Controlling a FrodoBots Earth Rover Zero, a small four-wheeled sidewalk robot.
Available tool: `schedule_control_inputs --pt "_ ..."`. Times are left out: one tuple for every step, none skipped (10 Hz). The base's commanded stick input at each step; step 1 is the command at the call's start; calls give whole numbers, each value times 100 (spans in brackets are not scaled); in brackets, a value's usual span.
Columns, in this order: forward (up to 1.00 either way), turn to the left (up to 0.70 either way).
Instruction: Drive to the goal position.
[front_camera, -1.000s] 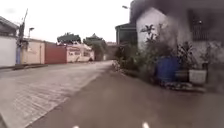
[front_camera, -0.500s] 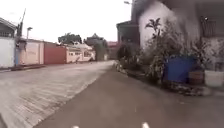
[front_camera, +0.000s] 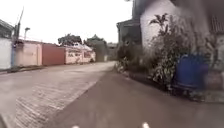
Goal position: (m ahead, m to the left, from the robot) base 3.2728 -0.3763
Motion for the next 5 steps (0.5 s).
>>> schedule_control_inputs --pt "70 3" --pt "70 14" --pt "70 24" --pt "70 35" --pt "70 0"
